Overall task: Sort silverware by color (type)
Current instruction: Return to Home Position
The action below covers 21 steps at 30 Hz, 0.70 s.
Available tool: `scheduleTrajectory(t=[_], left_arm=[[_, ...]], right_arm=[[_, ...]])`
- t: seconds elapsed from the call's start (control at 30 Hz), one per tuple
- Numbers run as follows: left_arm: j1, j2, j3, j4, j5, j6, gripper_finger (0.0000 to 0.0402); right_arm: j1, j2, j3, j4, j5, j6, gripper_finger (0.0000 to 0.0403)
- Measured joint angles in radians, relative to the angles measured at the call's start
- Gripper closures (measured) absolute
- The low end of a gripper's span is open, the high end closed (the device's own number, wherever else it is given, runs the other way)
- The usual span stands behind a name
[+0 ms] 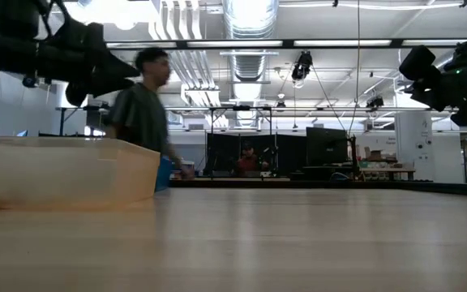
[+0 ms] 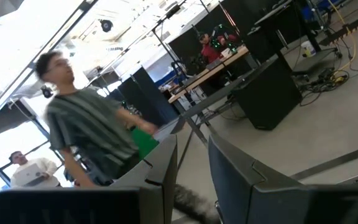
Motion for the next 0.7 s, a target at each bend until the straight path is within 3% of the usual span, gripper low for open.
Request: scheduleTrajectory(t=[0.27,0.7], left_arm=[[0.075,-0.197,-0.124,-0.006,0.007,0.058,0.0235],[0.173,-0.421,-0.126,-0.284,0.012,0.081,0.0235]], right_arm=[[0.000,0.000,0.000,0.000,0.000,0.000,0.0321],[0.000,0.000,0.000,0.000,0.000,0.000,0.0321]])
